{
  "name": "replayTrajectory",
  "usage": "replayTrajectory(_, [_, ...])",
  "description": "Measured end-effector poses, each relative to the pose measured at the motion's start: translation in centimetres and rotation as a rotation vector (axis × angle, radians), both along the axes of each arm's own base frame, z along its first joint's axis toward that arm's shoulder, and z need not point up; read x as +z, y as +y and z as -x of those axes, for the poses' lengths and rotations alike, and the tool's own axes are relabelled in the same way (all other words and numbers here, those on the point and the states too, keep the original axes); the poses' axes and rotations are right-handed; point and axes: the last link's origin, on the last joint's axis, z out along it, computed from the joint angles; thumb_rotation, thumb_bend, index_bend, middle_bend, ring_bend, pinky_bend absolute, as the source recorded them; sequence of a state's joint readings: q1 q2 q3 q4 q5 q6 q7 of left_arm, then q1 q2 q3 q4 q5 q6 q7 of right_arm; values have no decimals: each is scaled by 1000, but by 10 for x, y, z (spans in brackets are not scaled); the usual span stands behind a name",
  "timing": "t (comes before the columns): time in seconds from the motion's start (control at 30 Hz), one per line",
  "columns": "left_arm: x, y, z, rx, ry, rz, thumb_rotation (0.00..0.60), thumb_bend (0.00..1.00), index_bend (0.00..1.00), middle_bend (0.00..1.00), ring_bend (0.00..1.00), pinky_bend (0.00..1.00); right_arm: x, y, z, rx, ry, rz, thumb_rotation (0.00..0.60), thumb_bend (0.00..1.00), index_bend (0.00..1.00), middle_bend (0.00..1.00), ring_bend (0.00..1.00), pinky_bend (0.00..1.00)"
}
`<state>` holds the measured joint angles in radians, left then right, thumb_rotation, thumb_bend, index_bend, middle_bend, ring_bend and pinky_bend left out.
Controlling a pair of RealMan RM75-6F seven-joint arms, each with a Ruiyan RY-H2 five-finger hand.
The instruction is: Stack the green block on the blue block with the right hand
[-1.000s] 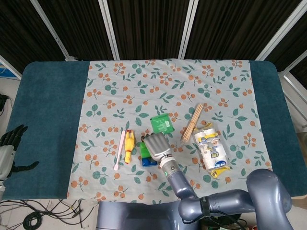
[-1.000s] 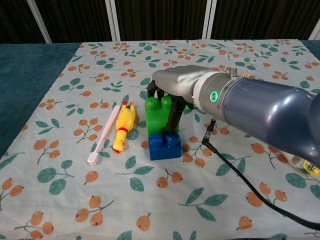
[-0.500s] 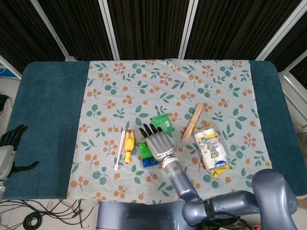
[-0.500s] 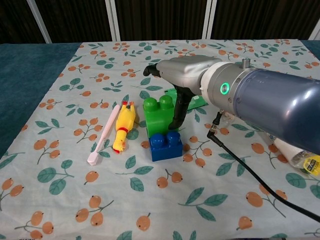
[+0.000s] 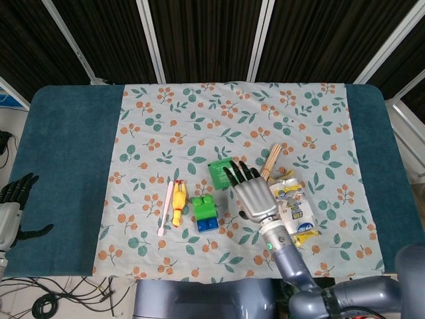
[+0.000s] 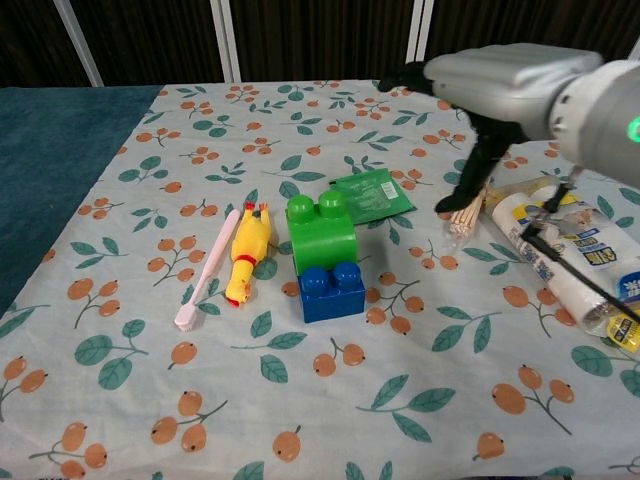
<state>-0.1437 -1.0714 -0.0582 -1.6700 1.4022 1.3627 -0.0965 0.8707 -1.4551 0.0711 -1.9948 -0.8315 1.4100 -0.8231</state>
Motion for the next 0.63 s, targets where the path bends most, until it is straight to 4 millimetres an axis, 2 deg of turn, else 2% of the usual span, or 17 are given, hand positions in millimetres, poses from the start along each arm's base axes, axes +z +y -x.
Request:
replayTrajectory(0.13, [-1, -1, -1, -8, 19, -2, 600, 0, 0, 0, 0, 0, 28, 19, 49, -52, -7, 55, 600, 69, 0, 0, 0, 186])
replayTrajectory(0.4, [-3, -3, 0, -9, 48, -6, 600, 0, 0, 0, 0, 0, 67, 62, 130, -189, -100, 156, 600, 64, 0, 0, 0, 175])
replayTrajectory(0.53, [-5, -3, 0, -5, 67, -6, 600, 0, 0, 0, 0, 0, 87, 90, 178, -253, -89, 225, 600, 64, 0, 0, 0, 175])
replayTrajectory(0.63, [-6, -2, 0, -2, 74, -10, 600, 0, 0, 0, 0, 0, 97, 101, 196, -275, -85, 256, 600, 64, 0, 0, 0, 175])
